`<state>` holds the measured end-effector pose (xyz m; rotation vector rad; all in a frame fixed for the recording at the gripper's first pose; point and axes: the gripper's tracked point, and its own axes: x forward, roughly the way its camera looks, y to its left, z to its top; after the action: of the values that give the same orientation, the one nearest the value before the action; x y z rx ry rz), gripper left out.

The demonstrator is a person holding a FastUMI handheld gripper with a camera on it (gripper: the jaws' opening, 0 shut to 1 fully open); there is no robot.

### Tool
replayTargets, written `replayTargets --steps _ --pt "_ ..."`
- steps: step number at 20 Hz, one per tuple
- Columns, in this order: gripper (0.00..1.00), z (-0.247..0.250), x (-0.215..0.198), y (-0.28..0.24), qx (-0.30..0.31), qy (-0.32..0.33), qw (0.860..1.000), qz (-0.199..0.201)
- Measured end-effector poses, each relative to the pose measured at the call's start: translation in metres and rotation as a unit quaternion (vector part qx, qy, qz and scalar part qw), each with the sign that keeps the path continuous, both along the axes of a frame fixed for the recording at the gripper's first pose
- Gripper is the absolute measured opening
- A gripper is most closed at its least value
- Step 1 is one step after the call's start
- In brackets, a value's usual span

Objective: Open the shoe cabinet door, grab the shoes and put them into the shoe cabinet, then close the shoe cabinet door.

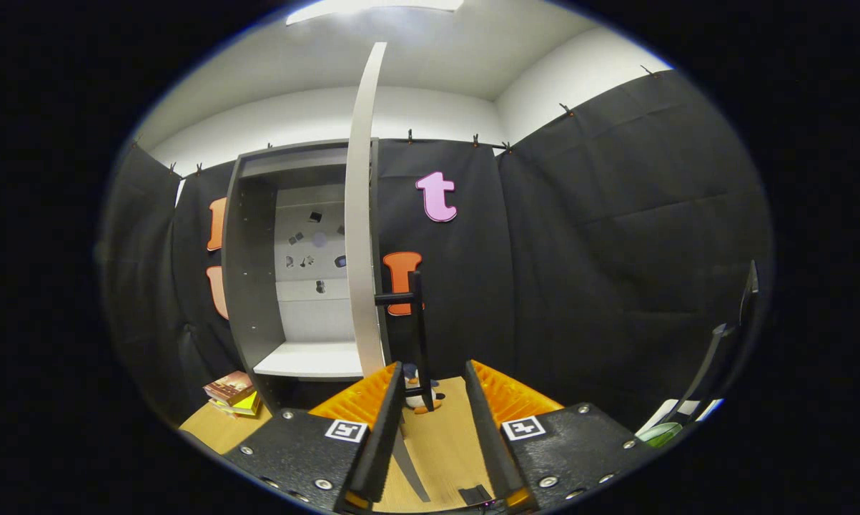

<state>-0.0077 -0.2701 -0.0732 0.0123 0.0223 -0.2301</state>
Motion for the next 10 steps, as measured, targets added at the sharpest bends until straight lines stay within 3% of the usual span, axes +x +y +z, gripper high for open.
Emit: replayTargets --steps 5,10 --pt "0.85 0.031 -0.025 0.042 0.003 -0.017 1.0 0.0" --pt "0.92 0.057 -0.019 0.135 0.004 -0.046 0.997 0.058"
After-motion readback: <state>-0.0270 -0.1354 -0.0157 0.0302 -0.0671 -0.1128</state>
